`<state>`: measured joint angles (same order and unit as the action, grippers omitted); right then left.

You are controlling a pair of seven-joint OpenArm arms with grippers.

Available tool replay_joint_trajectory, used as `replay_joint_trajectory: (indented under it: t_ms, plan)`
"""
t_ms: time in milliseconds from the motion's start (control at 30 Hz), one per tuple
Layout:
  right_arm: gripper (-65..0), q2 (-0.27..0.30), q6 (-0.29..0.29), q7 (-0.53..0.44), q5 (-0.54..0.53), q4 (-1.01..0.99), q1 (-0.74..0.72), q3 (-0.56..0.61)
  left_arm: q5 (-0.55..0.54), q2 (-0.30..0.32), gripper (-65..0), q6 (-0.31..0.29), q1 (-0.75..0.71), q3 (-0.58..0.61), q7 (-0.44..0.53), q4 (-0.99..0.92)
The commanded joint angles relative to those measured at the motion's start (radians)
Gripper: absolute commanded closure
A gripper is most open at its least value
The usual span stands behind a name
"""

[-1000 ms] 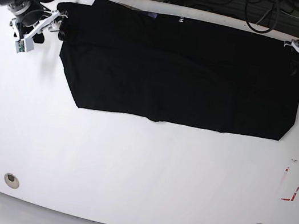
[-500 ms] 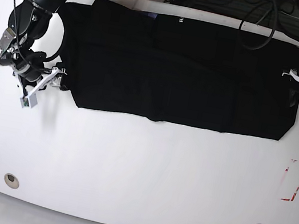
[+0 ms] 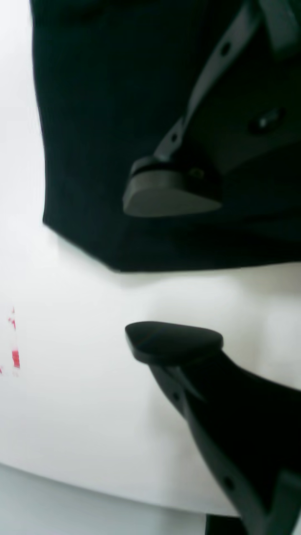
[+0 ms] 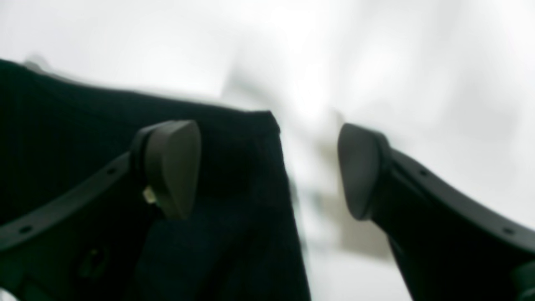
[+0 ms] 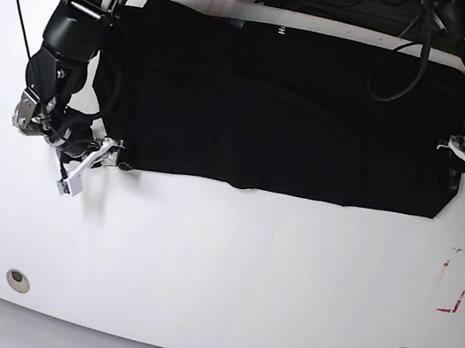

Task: Fold the T-shirt properly
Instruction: 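Release the shirt and move both grippers to its lower edge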

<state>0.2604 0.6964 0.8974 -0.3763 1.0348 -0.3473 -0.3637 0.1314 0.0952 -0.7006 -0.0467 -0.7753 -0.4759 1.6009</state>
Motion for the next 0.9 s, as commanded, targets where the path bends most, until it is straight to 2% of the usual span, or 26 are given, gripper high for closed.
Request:
replay_joint_trajectory:
  t_ms: [0, 67, 133, 200, 367, 467, 567, 733, 867]
  plan:
    - [-46.0, -0.017, 0.002, -0.002, 0.003, 0.011, -0.02, -0.001, -0.005, 0.016, -37.2, 0.002, 0.035, -0.002, 0.027, -0.011]
    - [-41.1, -0.028, 0.002, -0.002, 0.003, 0.011, -0.02, -0.001, 0.009, 0.016, -37.2, 0.002, 0.06, 0.0, 0.027, -0.041]
    - [-32.2, -0.048, 0.002, -0.004, 0.004, 0.008, -0.02, -0.001, 0.046, 0.016, -37.2, 0.002, 0.104, 0.0, 0.027, -0.092]
    - [-26.0, -0.054, 0.002, -0.005, 0.004, 0.008, -0.019, -0.001, 0.072, 0.016, -37.5, 0.002, 0.133, 0.003, 0.027, -0.129]
    - [-3.6, -0.062, 0.002, -0.005, 0.004, 0.009, -0.02, 0.001, 0.096, 0.019, -37.8, 0.006, 0.225, 0.007, 0.027, -0.245]
    - [0.0, -0.062, 0.002, -0.005, 0.004, 0.009, -0.022, 0.001, 0.096, 0.048, -37.8, 0.032, 0.265, 0.012, 0.027, -0.311]
    - [0.0, -0.062, 0.002, -0.005, 0.004, 0.011, -0.022, 0.001, 0.096, 0.073, -37.8, 0.052, 0.293, 0.06, 0.027, -0.391]
    - [0.0, -0.062, 0.002, -0.005, 0.003, 0.011, -0.017, 0.001, 0.09, 0.105, -37.8, 0.126, 0.302, 0.121, 0.032, -0.472]
    - [0.0, -0.062, 0.002, -0.005, 0.0, 0.011, -0.016, 0.001, 0.089, 0.12, -37.6, 0.134, 0.319, 0.172, 0.032, -0.523]
